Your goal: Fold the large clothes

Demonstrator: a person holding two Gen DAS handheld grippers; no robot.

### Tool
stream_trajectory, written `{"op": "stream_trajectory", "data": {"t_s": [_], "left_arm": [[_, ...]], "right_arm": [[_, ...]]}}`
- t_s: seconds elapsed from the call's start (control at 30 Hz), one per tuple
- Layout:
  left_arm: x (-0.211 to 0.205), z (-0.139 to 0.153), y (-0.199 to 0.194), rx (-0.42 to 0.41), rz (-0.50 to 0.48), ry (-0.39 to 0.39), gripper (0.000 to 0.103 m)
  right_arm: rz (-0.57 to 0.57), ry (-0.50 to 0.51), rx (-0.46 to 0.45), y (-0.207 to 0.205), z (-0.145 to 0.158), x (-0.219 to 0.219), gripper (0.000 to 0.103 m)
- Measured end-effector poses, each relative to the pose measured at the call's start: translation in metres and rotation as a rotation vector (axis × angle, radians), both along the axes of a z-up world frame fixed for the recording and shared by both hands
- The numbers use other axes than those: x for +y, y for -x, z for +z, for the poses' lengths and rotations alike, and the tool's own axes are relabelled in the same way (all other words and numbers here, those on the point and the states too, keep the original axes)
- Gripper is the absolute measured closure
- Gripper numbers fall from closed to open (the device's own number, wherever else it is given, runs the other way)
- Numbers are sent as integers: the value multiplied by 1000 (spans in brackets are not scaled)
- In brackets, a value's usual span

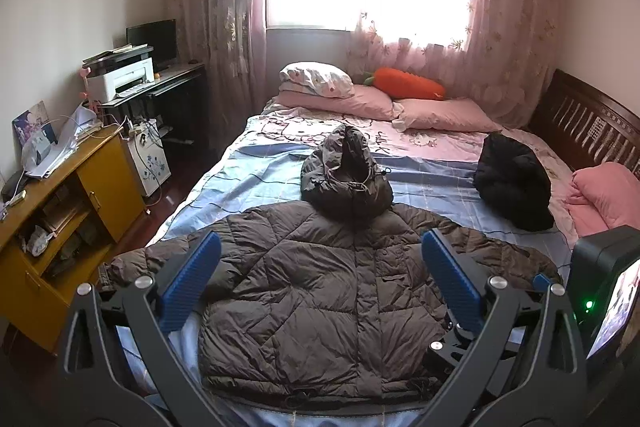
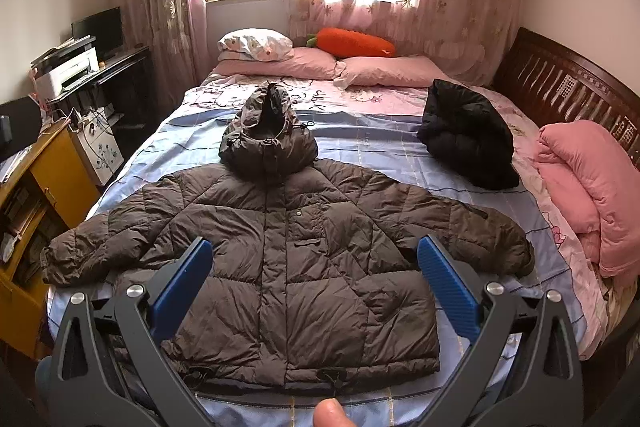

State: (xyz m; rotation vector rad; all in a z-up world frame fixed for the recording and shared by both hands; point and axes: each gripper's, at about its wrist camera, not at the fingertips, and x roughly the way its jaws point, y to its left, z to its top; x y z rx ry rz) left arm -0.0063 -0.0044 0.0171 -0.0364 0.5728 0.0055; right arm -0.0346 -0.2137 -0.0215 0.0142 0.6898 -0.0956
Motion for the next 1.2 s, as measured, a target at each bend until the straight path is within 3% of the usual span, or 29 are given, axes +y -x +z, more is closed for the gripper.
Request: {"op": "stream_trajectory", "data": {"t_s": [1.2], "left_arm": [[-2, -6, 3, -3, 0, -1, 2]], "right_arm": [[0, 0, 2, 1, 1, 2, 1]]}}
